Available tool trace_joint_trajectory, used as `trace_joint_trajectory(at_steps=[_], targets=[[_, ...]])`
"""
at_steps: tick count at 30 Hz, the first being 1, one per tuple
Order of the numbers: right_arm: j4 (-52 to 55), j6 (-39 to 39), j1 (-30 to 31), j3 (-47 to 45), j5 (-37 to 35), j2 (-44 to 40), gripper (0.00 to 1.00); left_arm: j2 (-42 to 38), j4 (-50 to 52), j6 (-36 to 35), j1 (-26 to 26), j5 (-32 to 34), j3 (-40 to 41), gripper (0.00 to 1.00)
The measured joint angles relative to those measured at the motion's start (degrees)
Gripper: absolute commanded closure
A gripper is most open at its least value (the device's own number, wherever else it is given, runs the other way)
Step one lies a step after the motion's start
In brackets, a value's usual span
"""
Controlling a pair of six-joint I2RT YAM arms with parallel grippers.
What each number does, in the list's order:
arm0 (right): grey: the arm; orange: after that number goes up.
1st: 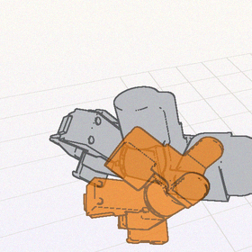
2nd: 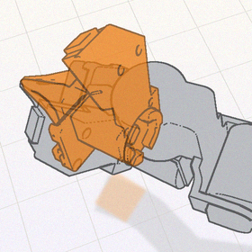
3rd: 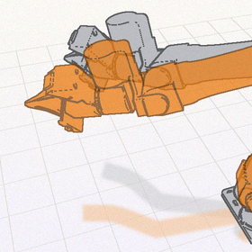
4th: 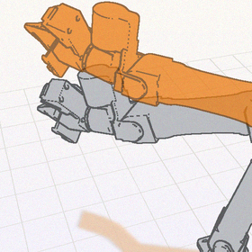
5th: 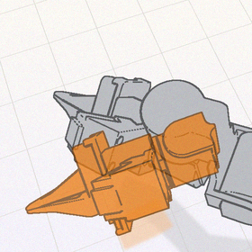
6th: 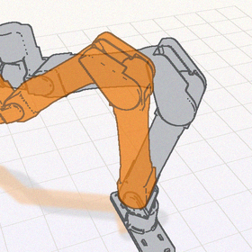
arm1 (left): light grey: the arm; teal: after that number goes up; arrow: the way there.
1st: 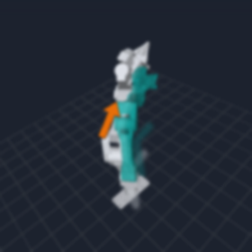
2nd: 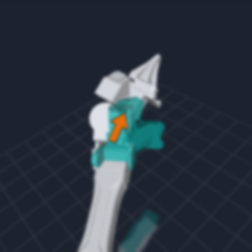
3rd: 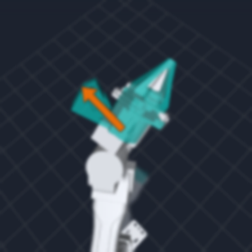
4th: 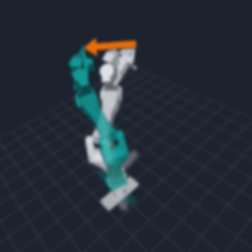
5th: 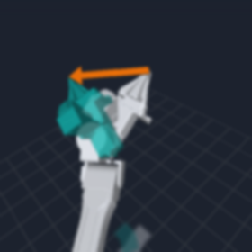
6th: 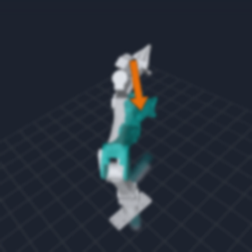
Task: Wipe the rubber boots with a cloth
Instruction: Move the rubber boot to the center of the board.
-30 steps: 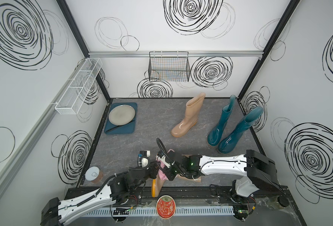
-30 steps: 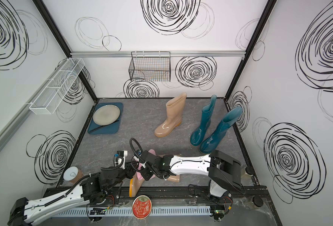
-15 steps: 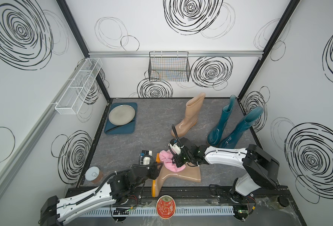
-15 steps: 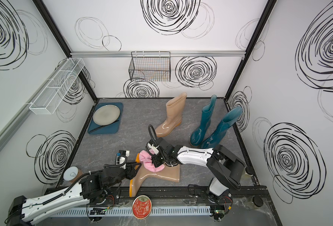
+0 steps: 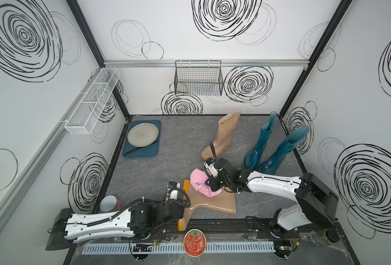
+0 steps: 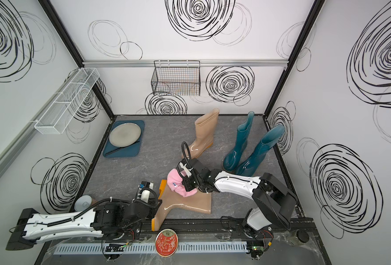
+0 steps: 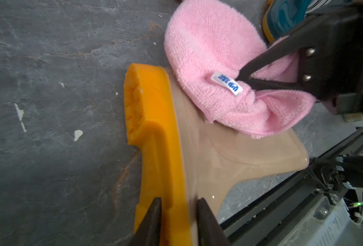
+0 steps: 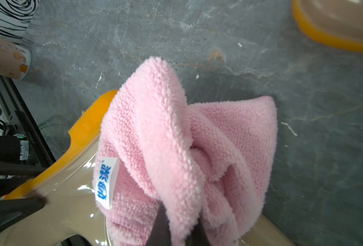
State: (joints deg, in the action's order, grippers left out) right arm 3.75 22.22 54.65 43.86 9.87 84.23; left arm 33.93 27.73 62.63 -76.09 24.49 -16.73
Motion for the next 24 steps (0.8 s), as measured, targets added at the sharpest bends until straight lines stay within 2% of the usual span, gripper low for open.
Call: trace_joint_trajectory(at_steps=[4,8,13,20,24], targets=[[0.37,0.04,0.31,-0.35,-0.28,-3.76,1.0,2.84,-3.85,-2.16,4.9,-2.54,-0.44,0.98],[0.37,0.04,2.34,-0.57,0.09,-6.47,1.0,5.4,-6.86,-6.95,11.98,-6.58,-1.16,1.0],[-0.2,1.11,5.7,-0.57,0.85,-6.29,1.0,12.96,-10.51,-13.99,21.18,-9.99,-4.39,1.0],[-2.6,1.86,8.37,1.88,0.66,3.08,1.0,20.28,-17.64,-18.75,24.81,-12.74,-5.95,0.76],[-2.62,-0.44,15.65,2.93,-0.13,5.18,1.0,19.1,-18.82,-19.85,26.71,-14.91,-5.03,0.67]])
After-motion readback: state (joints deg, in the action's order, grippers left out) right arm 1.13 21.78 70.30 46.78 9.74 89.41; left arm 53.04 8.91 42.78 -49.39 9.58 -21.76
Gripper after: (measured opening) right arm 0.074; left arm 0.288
